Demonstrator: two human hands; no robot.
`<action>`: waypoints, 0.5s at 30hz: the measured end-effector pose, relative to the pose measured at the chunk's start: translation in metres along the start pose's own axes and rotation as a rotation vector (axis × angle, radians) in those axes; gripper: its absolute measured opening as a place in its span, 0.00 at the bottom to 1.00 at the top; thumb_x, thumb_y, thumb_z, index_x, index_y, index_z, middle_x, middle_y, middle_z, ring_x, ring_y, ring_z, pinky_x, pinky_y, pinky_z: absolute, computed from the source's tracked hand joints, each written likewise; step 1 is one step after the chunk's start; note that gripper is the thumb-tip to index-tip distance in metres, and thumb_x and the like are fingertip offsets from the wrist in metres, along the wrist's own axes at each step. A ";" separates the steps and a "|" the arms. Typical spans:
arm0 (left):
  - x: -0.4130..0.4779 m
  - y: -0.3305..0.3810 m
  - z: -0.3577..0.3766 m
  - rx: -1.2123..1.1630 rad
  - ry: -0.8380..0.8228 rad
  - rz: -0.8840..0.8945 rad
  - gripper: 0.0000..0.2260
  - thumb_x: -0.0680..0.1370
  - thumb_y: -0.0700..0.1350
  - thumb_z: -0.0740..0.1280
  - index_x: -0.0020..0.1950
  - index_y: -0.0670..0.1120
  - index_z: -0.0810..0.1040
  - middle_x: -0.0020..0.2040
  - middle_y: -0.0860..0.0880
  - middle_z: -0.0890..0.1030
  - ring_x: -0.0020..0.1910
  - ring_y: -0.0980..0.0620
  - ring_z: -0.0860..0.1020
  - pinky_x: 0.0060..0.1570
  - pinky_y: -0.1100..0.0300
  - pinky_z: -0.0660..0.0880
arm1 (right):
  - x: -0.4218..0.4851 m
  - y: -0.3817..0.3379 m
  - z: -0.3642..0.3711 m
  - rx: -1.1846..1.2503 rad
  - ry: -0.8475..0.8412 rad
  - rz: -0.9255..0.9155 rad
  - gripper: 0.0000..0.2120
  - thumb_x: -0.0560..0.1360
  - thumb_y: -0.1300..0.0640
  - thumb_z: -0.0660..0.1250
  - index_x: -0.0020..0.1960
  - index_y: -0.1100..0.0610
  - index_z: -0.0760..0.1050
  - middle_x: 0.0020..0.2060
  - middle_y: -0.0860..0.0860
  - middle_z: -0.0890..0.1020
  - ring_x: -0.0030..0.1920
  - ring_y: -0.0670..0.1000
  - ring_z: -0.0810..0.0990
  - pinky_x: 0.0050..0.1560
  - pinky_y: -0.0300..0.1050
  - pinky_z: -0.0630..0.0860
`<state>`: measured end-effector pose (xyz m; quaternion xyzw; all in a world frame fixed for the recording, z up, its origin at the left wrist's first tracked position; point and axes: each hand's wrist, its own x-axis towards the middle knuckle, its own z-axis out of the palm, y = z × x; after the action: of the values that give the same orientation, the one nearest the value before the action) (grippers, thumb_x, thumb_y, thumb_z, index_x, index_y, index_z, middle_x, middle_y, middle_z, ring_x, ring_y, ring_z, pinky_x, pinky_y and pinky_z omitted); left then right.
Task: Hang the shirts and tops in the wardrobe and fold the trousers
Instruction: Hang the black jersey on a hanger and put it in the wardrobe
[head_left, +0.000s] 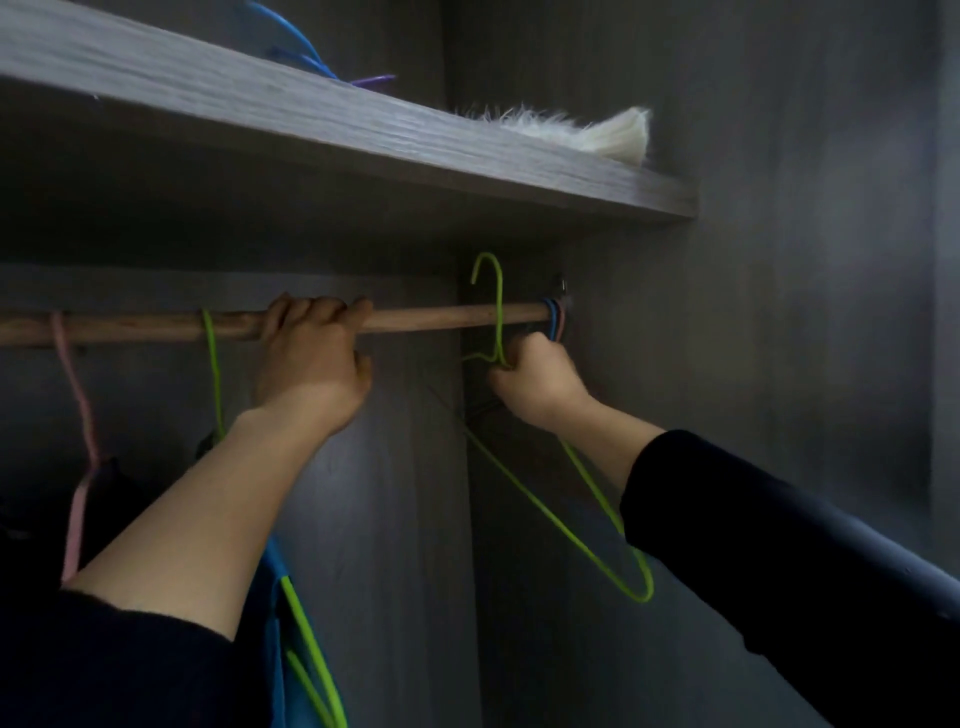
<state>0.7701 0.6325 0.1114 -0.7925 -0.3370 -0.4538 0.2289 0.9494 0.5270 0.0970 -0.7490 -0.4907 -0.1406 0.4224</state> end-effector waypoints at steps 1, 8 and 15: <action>-0.001 0.000 0.000 -0.001 0.001 0.001 0.25 0.74 0.43 0.66 0.71 0.46 0.70 0.63 0.42 0.76 0.62 0.40 0.70 0.69 0.53 0.53 | -0.002 -0.001 0.004 0.062 -0.016 0.017 0.08 0.75 0.52 0.66 0.44 0.57 0.74 0.42 0.55 0.77 0.47 0.58 0.80 0.40 0.43 0.69; -0.012 0.016 -0.012 -0.033 -0.090 -0.081 0.27 0.73 0.44 0.67 0.72 0.43 0.67 0.70 0.40 0.68 0.70 0.40 0.62 0.71 0.50 0.55 | -0.059 0.015 -0.013 0.139 -0.078 -0.006 0.14 0.79 0.50 0.63 0.36 0.54 0.72 0.32 0.49 0.75 0.35 0.50 0.75 0.33 0.42 0.67; -0.057 0.101 -0.046 -0.223 -0.163 -0.167 0.22 0.76 0.48 0.65 0.70 0.46 0.70 0.66 0.38 0.71 0.65 0.36 0.68 0.61 0.46 0.68 | -0.139 0.047 -0.084 0.255 -0.114 0.042 0.06 0.79 0.58 0.62 0.44 0.56 0.75 0.32 0.50 0.78 0.26 0.46 0.79 0.24 0.38 0.74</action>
<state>0.7983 0.5155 0.0777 -0.8165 -0.3665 -0.4402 0.0728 0.9402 0.3691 0.0371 -0.7062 -0.5122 -0.0255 0.4882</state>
